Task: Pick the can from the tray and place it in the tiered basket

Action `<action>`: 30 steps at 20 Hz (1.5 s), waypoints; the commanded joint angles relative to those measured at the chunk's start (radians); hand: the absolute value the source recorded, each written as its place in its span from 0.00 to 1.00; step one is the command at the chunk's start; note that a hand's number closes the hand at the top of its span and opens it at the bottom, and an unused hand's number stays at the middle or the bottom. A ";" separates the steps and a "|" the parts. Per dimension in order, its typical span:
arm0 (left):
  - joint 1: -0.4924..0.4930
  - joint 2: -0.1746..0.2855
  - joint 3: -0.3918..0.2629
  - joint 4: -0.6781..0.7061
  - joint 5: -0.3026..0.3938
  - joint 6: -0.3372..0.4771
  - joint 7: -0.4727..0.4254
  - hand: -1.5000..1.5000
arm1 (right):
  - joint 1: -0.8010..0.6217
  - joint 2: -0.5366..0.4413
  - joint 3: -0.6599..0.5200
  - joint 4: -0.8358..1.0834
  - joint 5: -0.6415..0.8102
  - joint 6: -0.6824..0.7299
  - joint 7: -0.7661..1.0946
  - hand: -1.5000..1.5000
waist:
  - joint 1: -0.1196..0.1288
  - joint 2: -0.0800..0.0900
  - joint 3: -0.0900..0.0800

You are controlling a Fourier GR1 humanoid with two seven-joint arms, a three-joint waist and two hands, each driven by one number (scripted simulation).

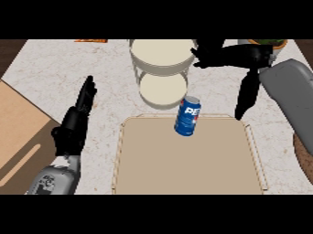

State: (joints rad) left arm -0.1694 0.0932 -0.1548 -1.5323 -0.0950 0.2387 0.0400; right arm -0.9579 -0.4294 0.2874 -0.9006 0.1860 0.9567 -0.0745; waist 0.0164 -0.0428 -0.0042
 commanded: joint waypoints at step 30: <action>0.022 -0.020 0.010 -0.018 -0.021 0.005 0.013 0.50 | 0.071 0.245 0.045 0.148 0.107 -0.057 0.166 0.00 | -0.009 0.043 0.004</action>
State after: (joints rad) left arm -0.1427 0.0867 -0.1480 -1.5565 -0.1067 0.2316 0.0403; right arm -0.8911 -0.2596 0.3376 -0.7811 0.2880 0.8962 0.0151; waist 0.0129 -0.0129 -0.0006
